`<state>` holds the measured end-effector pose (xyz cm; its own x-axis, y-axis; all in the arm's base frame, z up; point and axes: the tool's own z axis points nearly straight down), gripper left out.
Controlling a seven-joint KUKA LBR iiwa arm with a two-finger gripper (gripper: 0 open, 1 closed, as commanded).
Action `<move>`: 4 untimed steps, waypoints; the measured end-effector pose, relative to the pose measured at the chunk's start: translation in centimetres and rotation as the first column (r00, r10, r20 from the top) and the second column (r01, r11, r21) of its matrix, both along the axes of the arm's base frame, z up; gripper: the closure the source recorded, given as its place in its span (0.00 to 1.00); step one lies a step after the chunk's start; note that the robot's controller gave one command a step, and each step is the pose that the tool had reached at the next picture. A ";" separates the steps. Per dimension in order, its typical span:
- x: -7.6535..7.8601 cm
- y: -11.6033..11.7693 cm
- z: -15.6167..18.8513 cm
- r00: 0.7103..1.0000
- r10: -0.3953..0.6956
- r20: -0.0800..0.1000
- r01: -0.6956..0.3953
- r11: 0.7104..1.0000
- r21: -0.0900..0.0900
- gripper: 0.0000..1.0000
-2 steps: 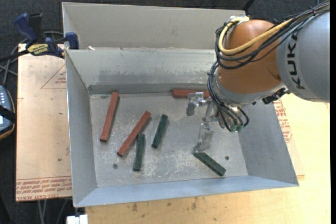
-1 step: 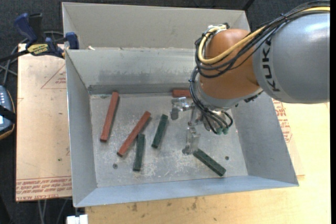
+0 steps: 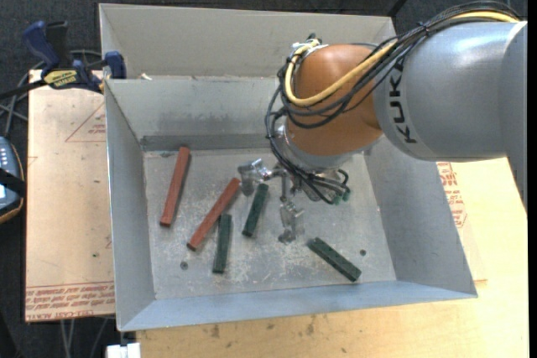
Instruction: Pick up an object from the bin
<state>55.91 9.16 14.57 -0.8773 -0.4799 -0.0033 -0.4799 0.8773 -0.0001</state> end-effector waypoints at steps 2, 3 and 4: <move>2.2 1.7 -5.7 0.935 0.354 0.001 -0.354 0.935 -0.001 0.00; 2.0 1.2 -7.4 0.930 0.368 0.001 -0.368 0.930 0.000 1.00; 2.0 1.2 -7.4 0.930 0.368 0.001 -0.368 0.930 0.000 1.00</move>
Offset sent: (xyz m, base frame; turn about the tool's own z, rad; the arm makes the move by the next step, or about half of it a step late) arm 0.0281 0.0146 -0.0757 -0.4482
